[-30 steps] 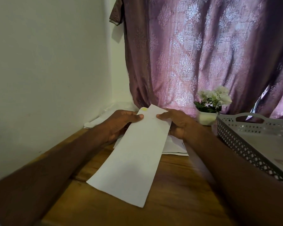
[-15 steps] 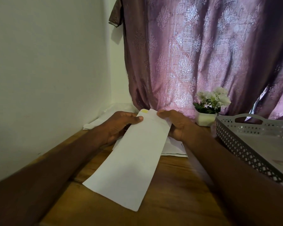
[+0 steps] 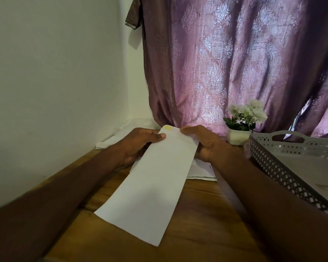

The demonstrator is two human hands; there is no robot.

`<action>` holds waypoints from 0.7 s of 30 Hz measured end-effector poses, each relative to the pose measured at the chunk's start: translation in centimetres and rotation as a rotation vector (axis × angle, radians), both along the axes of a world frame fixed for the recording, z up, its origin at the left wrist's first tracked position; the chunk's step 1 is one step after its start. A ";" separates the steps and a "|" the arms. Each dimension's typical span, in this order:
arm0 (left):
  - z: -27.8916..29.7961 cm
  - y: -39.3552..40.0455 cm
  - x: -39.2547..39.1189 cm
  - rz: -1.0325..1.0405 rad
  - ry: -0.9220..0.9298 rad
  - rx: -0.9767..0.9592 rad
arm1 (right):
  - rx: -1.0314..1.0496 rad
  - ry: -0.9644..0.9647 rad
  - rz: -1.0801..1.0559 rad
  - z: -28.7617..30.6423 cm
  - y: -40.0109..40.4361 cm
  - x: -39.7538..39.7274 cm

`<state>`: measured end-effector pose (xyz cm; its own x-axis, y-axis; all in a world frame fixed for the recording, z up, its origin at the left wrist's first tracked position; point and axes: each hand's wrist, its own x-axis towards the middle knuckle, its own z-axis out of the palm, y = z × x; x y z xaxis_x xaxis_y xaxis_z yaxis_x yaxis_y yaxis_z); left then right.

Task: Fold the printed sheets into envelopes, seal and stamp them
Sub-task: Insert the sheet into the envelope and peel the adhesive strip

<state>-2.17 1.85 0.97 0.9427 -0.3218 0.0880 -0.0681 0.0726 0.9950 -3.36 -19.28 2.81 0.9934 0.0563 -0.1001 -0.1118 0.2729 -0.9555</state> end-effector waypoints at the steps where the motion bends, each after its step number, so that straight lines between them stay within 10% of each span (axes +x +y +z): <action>1: 0.0 0.0 -0.1 -0.005 0.005 0.000 | -0.009 -0.014 -0.005 0.1 0.1 -0.1; 21: 0.7 -0.2 -0.6 0.048 0.094 -0.019 | 0.026 -0.071 0.038 0.6 0.0 -0.5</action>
